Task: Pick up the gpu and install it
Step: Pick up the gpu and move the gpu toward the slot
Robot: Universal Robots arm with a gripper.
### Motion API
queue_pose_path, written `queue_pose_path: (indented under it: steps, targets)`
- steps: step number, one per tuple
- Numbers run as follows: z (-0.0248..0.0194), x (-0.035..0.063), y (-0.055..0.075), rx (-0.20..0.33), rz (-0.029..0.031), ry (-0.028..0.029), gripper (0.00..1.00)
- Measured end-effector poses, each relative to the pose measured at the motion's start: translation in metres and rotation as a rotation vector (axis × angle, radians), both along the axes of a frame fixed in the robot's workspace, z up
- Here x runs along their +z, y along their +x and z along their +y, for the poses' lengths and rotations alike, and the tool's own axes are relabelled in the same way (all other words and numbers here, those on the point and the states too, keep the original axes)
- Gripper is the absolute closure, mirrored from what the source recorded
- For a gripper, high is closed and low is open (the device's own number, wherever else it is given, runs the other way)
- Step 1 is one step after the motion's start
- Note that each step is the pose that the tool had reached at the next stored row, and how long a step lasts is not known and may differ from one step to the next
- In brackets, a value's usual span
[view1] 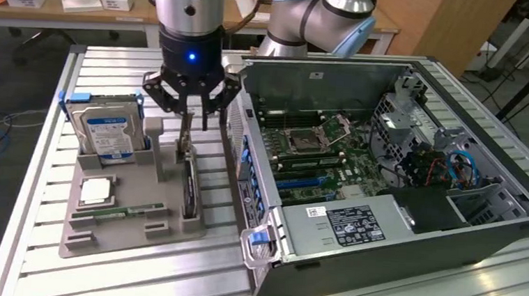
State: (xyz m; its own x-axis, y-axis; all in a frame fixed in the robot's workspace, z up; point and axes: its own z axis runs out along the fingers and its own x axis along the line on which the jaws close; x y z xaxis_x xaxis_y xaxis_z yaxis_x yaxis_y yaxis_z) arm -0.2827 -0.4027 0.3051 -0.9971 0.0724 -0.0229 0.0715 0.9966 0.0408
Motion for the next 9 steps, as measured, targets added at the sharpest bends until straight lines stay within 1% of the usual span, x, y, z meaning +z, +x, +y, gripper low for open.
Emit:
queue_pose_path:
  steps: [5, 6, 9]
  targets:
    - [-0.0182, -0.0091, 0.0, 0.0, -0.0001, 0.0, 0.64]
    - [-0.021, -0.0109, 0.0, 0.0, -0.0001, 0.0001, 0.64]
    - [-0.0241, -0.0165, 0.0, 0.0, -0.0002, 0.0001, 0.64]
